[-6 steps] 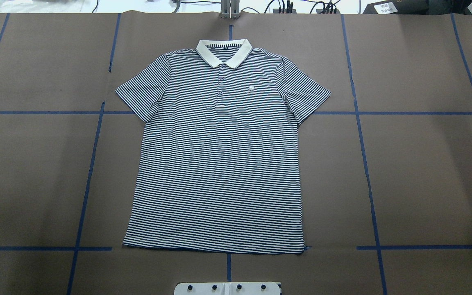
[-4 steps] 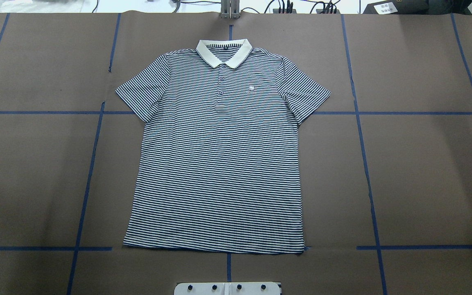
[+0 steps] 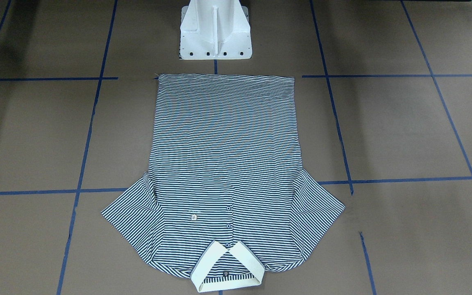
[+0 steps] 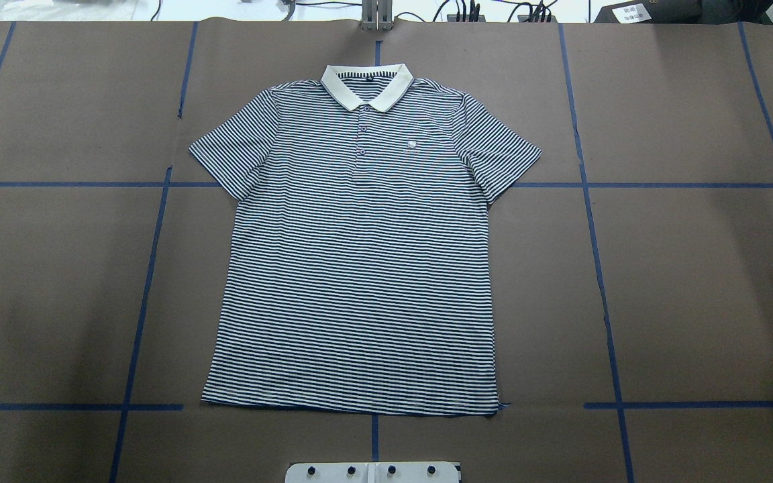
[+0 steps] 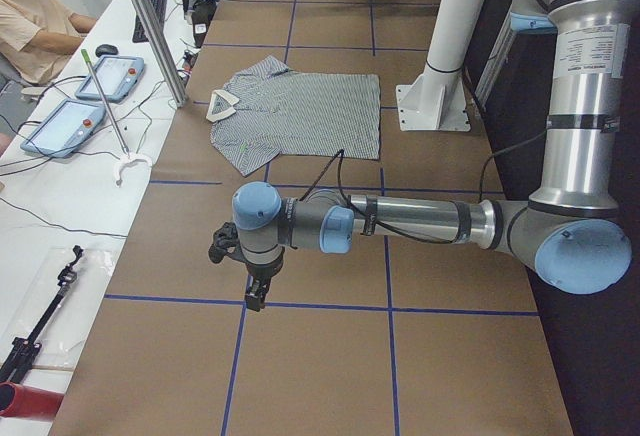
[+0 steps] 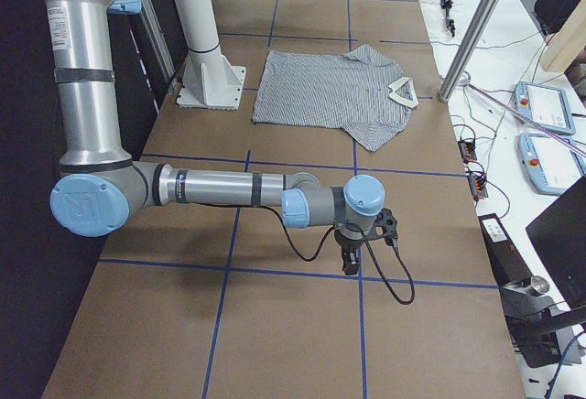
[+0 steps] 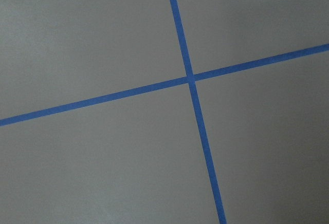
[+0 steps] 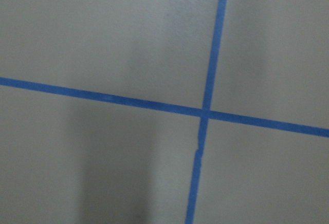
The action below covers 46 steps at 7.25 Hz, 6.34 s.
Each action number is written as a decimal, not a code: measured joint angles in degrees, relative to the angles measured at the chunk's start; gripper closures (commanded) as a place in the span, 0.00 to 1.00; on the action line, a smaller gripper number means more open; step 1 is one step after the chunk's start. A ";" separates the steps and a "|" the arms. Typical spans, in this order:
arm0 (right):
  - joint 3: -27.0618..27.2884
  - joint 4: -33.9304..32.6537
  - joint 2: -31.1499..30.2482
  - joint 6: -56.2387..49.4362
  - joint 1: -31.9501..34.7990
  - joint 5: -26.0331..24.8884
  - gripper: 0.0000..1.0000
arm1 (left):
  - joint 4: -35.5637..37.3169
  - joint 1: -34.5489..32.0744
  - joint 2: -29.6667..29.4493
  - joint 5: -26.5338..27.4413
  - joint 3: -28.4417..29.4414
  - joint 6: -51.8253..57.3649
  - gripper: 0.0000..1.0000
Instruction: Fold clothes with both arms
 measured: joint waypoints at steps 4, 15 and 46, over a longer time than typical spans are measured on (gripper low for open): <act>-0.16 6.60 16.85 34.04 -17.09 -4.45 0.01 | -14.51 0.06 0.40 -3.18 4.63 -1.04 0.00; -18.15 32.20 29.41 72.94 -33.99 -28.06 0.37 | -20.11 1.17 0.77 -8.51 6.13 -1.30 0.00; -6.55 16.73 39.61 84.15 -41.22 -35.32 0.00 | -33.96 23.48 -17.99 -0.99 9.13 -49.74 0.01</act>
